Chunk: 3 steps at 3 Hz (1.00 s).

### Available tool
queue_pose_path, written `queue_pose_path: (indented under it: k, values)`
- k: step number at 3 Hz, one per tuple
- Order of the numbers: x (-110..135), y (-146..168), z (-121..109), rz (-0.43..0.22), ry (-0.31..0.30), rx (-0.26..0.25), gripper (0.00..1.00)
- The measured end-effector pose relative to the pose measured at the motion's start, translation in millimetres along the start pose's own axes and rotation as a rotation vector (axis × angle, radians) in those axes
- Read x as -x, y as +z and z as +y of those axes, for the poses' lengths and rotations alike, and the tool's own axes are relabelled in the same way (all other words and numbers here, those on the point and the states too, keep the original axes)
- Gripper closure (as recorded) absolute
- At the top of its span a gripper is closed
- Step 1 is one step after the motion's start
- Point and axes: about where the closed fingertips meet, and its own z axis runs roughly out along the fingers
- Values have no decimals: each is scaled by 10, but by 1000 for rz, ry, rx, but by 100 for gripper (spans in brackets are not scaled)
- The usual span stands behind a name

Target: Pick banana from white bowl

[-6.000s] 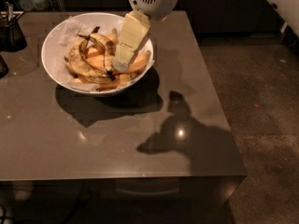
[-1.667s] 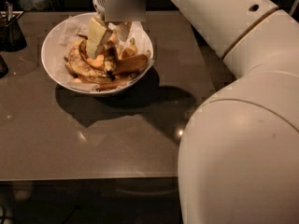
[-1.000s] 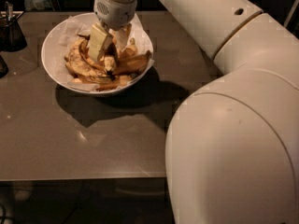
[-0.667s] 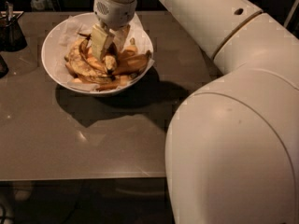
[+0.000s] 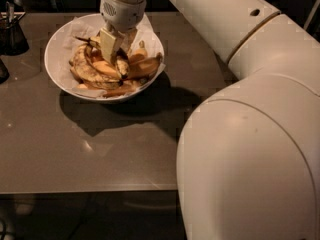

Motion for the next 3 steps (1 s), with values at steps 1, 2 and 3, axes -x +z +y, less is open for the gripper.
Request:
queue_pose_path:
  k: [1,2,3]
  values:
    - [-5,-147,37,-35,-31,-21,100]
    - [-43,-346,101,-57,-73,-37,100]
    - [-121,-483,207,-100,-156,-33,100]
